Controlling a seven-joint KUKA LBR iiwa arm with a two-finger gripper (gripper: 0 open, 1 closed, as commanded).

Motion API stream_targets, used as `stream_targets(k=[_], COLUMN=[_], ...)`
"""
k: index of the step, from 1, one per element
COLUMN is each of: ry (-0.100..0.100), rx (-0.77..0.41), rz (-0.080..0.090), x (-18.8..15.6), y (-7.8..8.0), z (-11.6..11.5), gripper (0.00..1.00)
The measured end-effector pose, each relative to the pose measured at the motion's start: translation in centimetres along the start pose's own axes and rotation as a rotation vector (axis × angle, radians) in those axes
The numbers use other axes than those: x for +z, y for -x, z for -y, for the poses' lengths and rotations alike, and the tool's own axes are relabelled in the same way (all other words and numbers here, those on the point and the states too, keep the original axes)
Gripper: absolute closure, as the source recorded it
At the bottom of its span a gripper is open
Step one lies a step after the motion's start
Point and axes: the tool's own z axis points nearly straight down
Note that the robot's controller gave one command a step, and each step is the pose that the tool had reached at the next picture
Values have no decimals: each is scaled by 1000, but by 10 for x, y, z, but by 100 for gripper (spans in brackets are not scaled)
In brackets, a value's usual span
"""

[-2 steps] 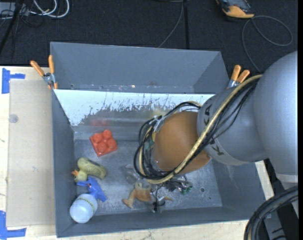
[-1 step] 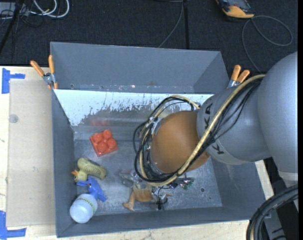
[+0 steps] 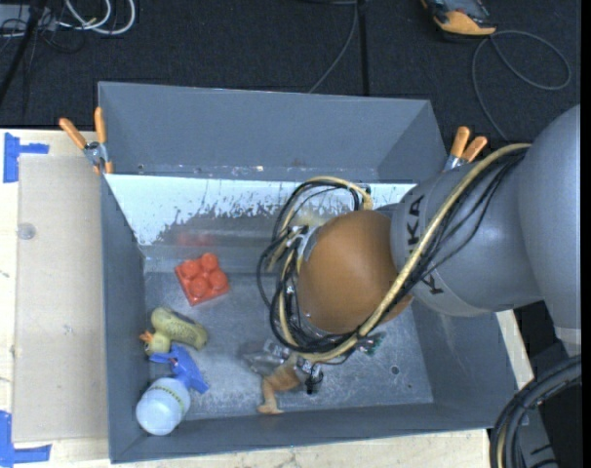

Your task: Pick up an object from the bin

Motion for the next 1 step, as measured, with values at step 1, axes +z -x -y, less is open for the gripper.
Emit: stream_targets(k=[1], ry=[0], rx=[1], rz=[0], x=[0], y=[0], z=[0], gripper=[100])
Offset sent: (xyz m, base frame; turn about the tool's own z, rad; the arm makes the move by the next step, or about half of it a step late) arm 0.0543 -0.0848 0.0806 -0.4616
